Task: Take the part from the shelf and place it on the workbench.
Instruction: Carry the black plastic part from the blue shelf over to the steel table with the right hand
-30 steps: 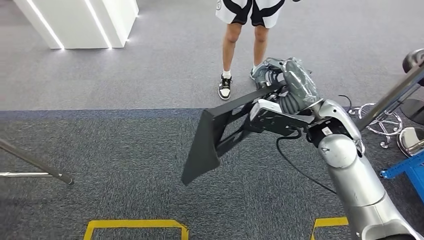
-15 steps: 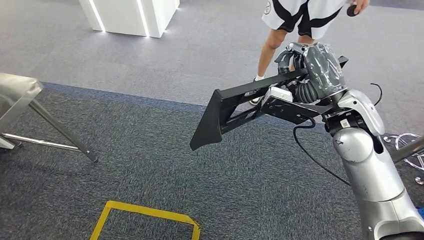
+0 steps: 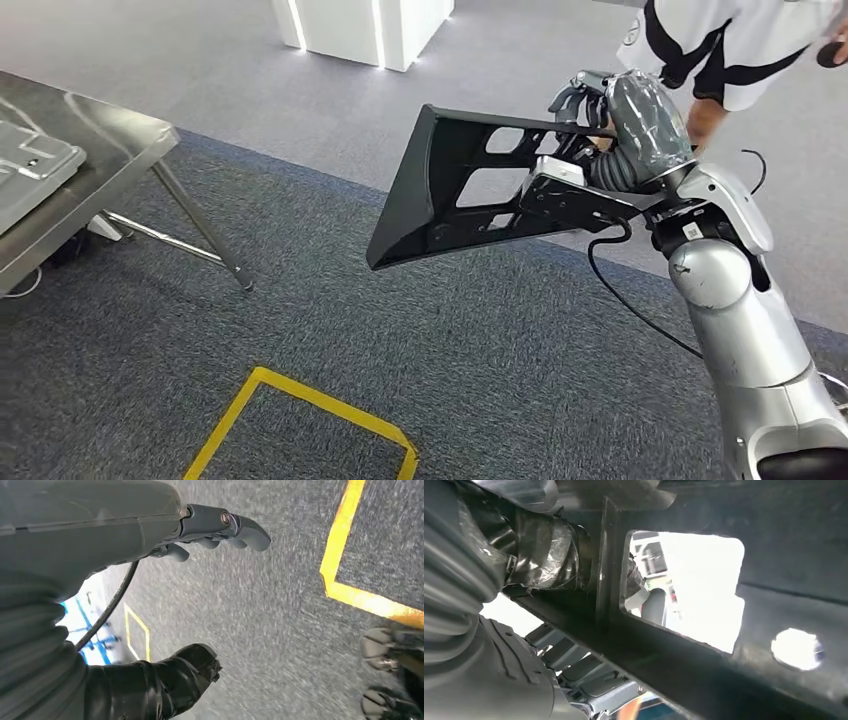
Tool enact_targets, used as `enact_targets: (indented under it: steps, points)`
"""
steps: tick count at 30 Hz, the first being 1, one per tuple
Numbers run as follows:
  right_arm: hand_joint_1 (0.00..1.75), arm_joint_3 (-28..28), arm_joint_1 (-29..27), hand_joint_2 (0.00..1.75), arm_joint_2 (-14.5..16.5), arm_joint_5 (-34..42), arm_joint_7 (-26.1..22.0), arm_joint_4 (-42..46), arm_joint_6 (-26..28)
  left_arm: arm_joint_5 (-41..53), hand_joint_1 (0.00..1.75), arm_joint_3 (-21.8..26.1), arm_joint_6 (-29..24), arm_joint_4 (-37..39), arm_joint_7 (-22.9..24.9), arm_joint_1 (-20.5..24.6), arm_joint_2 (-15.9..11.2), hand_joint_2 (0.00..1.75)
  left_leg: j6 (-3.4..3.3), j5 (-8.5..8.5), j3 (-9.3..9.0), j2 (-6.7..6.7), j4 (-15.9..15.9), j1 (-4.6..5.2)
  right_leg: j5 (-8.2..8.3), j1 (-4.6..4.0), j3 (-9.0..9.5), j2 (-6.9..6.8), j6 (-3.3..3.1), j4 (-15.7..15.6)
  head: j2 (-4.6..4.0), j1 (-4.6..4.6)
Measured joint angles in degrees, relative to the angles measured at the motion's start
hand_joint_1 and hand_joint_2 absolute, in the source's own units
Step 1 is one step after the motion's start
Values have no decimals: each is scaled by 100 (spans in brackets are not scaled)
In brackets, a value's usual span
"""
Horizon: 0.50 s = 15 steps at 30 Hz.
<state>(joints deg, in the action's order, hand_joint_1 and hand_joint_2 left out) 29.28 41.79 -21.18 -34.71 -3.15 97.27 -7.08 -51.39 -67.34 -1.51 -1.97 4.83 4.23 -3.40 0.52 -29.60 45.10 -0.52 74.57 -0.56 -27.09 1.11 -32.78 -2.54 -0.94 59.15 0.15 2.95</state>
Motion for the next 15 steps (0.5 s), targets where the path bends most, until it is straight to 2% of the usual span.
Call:
enact_targets:
  steps: [1, 2, 3, 5, 6, 7, 9, 10, 11, 13, 14, 15]
  points:
    - [175, 1, 13, 175, 1, 3, 0, -16, -10, -17, 0, -11, 29, 2, 0, 0, 1, 175, 11, 78, -7, 20, -30, -16, -15, -6, 10, -86, 2, 1, 0, -1]
    - [175, 3, 30, 175, 1, 11, -1, -30, -14, -35, 0, -22, 56, 3, 1, -2, 1, 175, 15, 242, -134, 54, -279, -26, -32, -8, 28, -163, 12, 2, 0, 1]
    - [175, 4, 54, 175, 2, 22, -1, -43, -18, -52, 0, -33, 79, 4, 2, -2, 1, 175, 9, 435, -347, 142, -681, -28, -55, -10, 54, -237, 27, 2, 0, 0]
    - [175, 5, 116, 175, -3, 59, -3, -68, -30, -84, 0, -55, 111, 7, 4, 5, 0, 175, -47, 639, -706, 347, -1346, 30, -104, -32, 96, -365, 78, 4, 0, -2]
    - [175, 5, 143, 175, -7, 80, -4, -81, -36, -98, 0, -66, 120, 11, 4, 6, -4, 175, -88, 656, -784, 396, -1503, 65, -124, -40, 111, -424, 108, 3, 0, -3]
    - [175, 5, 161, 175, -10, 100, -6, -96, -43, -112, 0, -78, 126, 19, 5, 3, -8, 175, -128, 633, -791, 372, -1532, 102, -139, -46, 123, -480, 140, -2, 0, -4]
    - [175, 5, 177, 175, -14, 122, -9, -123, -58, -138, 0, -93, 137, 40, 5, -10, -22, 175, -207, 646, -818, 226, -1586, 106, -181, -19, 165, -549, 206, -5, 0, -4]
    - [175, 4, 184, 175, -18, 129, -14, -138, -67, -154, 0, -99, 141, 48, 3, -9, -26, 175, -245, 654, -852, 158, -1623, 97, -248, 0, 156, -444, 232, 68, 0, -4]
    - [175, 4, 198, 175, -30, 134, -24, -152, -75, -172, 0, -105, 143, 54, -2, -3, -30, 175, -284, 665, -887, 96, -1659, 84, -366, 17, 89, -274, 248, 252, 0, -8]
    - [175, 3, 219, 175, -70, 146, -45, -185, -95, -219, 0, -118, 145, 57, -33, 13, -27, 175, -335, 667, -920, -30, -1681, 73, -704, 24, -256, 122, 253, 963, 0, -15]
    - [175, 3, 222, 175, -92, 150, -51, -205, -104, -241, 0, -123, 145, 57, -52, 16, -26, 175, -349, 664, -921, -102, -1675, 75, -830, 20, -474, 209, 252, 1346, 0, -18]
    - [175, 3, 219, 175, -107, 154, -52, -228, -111, -259, 0, -128, 146, 57, -71, 18, -24, 175, -355, 658, -923, -186, -1663, 77, -859, 17, -642, 245, 253, 1597, 0, -17]
